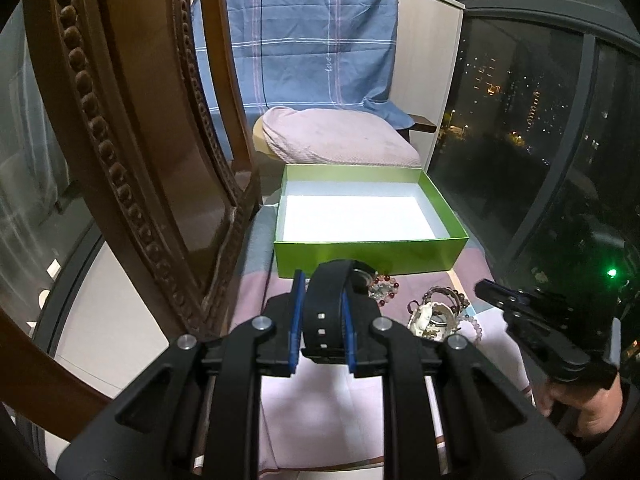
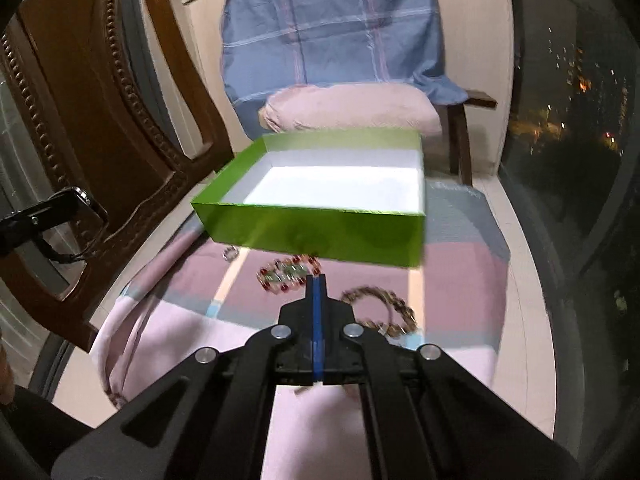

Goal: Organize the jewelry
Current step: 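Grasp the white watch with the right gripper while the left gripper holds the black watch, then lift both watches and carry them over the green box, then lower both watches into the green box and open both grippers, then withdraw both tools from the green box back above the bed, then grasp the red-and-green beaded bracelet with the left gripper and lift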

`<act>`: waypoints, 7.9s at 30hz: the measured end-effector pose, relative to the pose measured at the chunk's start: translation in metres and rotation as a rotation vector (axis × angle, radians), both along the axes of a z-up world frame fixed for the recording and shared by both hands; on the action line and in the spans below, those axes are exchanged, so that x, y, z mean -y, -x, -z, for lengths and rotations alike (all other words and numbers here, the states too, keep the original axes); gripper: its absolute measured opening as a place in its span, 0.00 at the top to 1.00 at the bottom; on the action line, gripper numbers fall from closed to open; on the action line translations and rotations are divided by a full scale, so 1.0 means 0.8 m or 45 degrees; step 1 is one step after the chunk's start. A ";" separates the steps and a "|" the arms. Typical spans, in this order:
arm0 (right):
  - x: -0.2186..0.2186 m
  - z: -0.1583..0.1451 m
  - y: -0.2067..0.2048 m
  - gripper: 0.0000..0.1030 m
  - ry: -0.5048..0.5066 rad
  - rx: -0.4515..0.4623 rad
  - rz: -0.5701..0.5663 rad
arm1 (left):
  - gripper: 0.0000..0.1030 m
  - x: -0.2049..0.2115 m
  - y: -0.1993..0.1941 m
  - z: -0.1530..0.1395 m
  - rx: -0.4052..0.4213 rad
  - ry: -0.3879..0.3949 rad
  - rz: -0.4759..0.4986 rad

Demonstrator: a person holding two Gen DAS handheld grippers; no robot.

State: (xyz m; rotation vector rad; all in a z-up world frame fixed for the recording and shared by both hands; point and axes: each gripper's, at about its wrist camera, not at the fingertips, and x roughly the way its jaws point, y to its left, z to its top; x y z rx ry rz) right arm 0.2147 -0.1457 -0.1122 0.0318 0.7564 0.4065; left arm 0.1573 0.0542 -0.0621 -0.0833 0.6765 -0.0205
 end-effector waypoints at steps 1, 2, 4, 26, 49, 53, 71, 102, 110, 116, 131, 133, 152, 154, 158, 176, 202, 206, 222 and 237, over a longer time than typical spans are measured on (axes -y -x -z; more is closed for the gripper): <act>0.003 0.003 0.000 0.98 -0.003 -0.022 -0.004 | 0.84 0.001 0.000 0.002 -0.006 -0.002 0.003; 0.009 0.010 0.001 0.86 -0.003 -0.056 -0.007 | 0.84 0.002 0.000 0.003 -0.011 -0.003 0.005; 0.018 0.021 0.000 0.66 -0.016 -0.077 0.027 | 0.84 0.003 -0.002 0.007 -0.023 -0.009 0.002; -0.085 0.090 -0.028 0.80 0.276 -0.100 0.069 | 0.84 0.006 -0.012 0.010 -0.035 -0.021 0.009; 0.055 -0.064 0.109 0.84 -0.148 0.374 0.021 | 0.84 0.032 0.025 -0.007 0.009 -0.015 -0.012; 0.055 -0.067 0.118 0.84 -0.133 0.412 0.012 | 0.84 0.042 0.021 0.006 -0.002 -0.020 -0.007; 0.044 -0.051 0.104 0.84 -0.080 0.395 0.023 | 0.84 0.053 0.007 0.024 -0.038 -0.049 0.009; 0.046 -0.045 0.092 0.84 -0.087 0.374 0.032 | 0.84 0.043 -0.002 0.023 -0.055 -0.024 -0.005; 0.043 -0.068 0.036 0.84 -0.122 0.373 0.054 | 0.84 0.031 -0.053 0.000 -0.050 0.024 -0.014; 0.026 -0.095 -0.063 0.84 -0.080 0.335 0.014 | 0.84 0.016 -0.137 -0.019 -0.068 0.041 -0.038; -0.005 -0.002 -0.299 0.84 0.072 -0.005 0.083 | 0.84 0.018 -0.384 0.074 -0.397 -0.034 -0.082; -0.004 0.013 -0.313 0.84 0.076 -0.061 0.108 | 0.84 0.013 -0.399 0.094 -0.441 -0.035 -0.102; 0.106 -0.098 -0.038 0.03 -0.305 0.349 0.154 | 0.04 0.009 -0.120 -0.027 0.036 -0.100 -0.058; 0.107 -0.095 0.011 0.03 -0.252 0.369 0.134 | 0.04 0.015 -0.072 -0.022 0.057 -0.073 -0.061; 0.102 -0.075 0.089 0.03 -0.146 0.442 0.136 | 0.04 0.026 0.002 0.001 0.108 -0.036 -0.102; 0.106 -0.023 0.173 0.03 -0.057 0.439 0.119 | 0.04 0.054 0.093 0.053 0.156 -0.049 -0.081; 0.104 -0.021 0.167 0.03 -0.051 0.405 0.130 | 0.04 0.056 0.099 0.052 0.151 -0.072 -0.063; 0.102 -0.020 0.165 0.03 -0.049 0.393 0.125 | 0.04 0.057 0.095 0.055 0.129 -0.068 -0.057; 0.105 -0.022 0.156 0.03 -0.090 0.368 0.120 | 0.25 0.056 -0.052 0.127 -0.203 0.197 -0.044; 0.116 -0.021 0.140 0.03 -0.144 0.294 0.120 | 0.86 0.072 -0.156 0.201 -0.379 0.311 -0.109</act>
